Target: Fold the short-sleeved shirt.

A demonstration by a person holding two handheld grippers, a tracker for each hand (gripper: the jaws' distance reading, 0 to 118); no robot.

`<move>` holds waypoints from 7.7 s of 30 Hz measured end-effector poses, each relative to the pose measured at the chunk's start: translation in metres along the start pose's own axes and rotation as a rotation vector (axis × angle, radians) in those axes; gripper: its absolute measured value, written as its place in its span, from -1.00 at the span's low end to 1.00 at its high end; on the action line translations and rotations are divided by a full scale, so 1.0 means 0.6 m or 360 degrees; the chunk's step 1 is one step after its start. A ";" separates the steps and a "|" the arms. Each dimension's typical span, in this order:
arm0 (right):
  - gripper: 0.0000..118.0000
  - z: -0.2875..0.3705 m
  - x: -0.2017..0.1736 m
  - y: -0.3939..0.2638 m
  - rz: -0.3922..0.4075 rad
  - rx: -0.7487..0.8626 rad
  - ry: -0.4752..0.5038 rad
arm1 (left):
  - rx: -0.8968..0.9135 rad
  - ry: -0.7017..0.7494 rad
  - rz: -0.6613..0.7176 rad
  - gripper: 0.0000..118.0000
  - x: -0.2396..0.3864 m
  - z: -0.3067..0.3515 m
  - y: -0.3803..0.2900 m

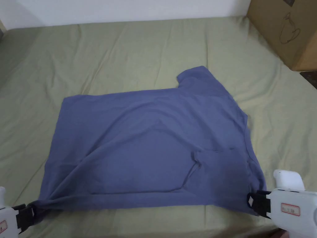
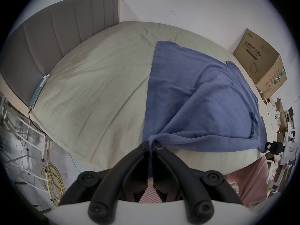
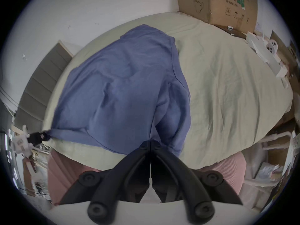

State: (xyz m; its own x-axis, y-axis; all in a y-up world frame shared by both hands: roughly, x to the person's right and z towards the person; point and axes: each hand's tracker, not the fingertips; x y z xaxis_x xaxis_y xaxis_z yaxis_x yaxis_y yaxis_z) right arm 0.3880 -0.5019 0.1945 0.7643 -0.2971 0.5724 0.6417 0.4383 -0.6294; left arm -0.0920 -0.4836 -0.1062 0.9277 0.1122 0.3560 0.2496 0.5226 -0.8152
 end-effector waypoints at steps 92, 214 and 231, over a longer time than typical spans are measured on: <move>-0.75 0.038 0.029 0.055 0.0088 -0.0042 -0.0099 | -0.0064 0.0077 -0.0337 -0.89 0.014 0.020 0.052; -0.90 0.021 0.020 0.055 0.0170 -0.0208 -0.0017 | -0.0114 -0.0030 -0.0088 -0.59 -0.059 -0.028 0.057; -0.86 0.003 -0.159 0.089 0.0276 0.0095 0.0152 | 0.0089 -0.0259 0.0359 -0.99 -0.072 0.045 0.043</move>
State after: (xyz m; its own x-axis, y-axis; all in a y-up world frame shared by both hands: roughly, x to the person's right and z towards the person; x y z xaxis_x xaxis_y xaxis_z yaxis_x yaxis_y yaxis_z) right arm 0.3495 -0.4487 0.1072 0.8675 -0.2905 0.4038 0.4970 0.5387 -0.6802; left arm -0.1331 -0.4519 -0.1304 0.9002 0.3627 0.2409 0.0222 0.5143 -0.8573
